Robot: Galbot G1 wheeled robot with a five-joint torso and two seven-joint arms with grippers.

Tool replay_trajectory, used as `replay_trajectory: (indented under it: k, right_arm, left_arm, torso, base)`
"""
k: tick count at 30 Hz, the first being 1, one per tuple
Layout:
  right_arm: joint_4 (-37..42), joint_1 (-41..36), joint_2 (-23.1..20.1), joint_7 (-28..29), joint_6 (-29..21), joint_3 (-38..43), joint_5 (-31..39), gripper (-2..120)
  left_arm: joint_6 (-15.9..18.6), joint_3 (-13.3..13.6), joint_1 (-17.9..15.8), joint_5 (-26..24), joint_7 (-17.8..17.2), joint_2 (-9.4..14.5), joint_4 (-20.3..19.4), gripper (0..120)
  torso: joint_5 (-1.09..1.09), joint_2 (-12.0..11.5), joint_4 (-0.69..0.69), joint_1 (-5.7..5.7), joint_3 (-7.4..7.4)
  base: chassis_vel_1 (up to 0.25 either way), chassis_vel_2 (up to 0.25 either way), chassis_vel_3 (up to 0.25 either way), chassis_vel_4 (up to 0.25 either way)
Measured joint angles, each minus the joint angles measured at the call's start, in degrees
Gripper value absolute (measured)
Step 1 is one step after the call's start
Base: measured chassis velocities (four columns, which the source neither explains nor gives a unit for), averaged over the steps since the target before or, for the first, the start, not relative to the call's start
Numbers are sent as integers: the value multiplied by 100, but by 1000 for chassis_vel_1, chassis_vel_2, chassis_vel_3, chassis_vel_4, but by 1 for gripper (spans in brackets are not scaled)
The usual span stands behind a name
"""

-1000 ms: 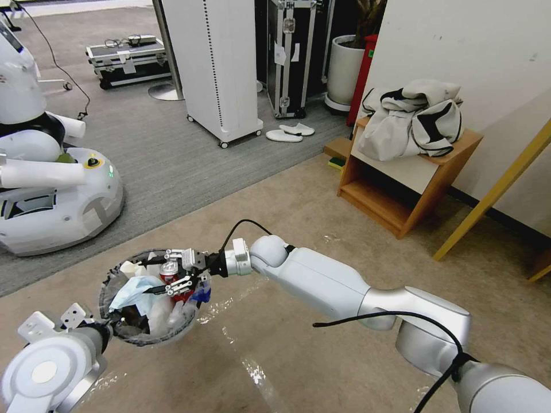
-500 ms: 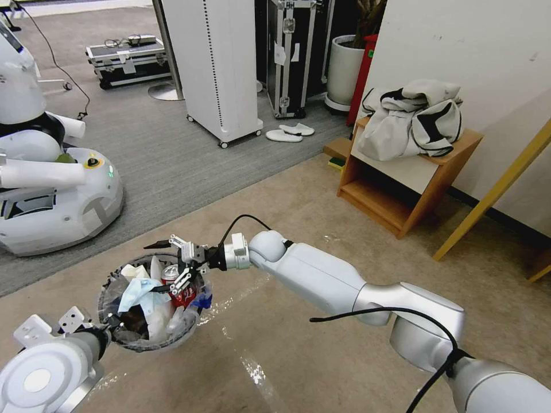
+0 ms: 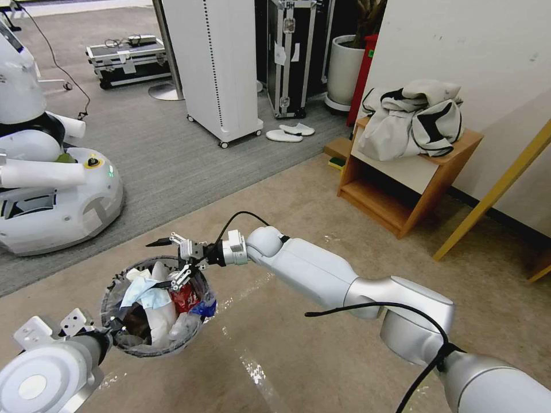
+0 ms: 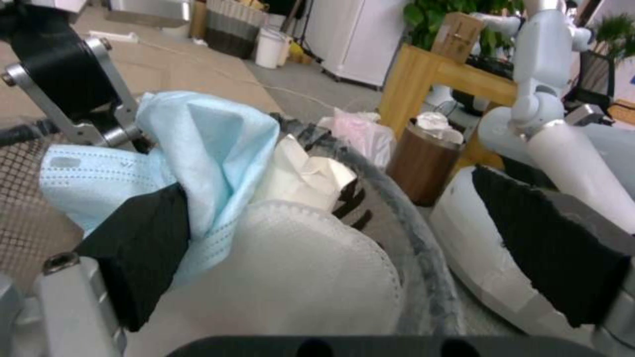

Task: Pick up the trash bin and place the garbage on the floor into it.

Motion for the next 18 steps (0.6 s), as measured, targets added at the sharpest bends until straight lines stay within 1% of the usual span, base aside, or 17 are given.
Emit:
replay_trajectory:
  k: [18]
  right_arm:
    - [6, 114, 60, -40, -17, -425, -45, 100]
  left_arm:
    - [-24, 42, -85, -39, -46, -13, 7, 0]
  torso:
    - [0, 0, 0, 0, 0]
  base:
    - [0, 0, 0, 0]
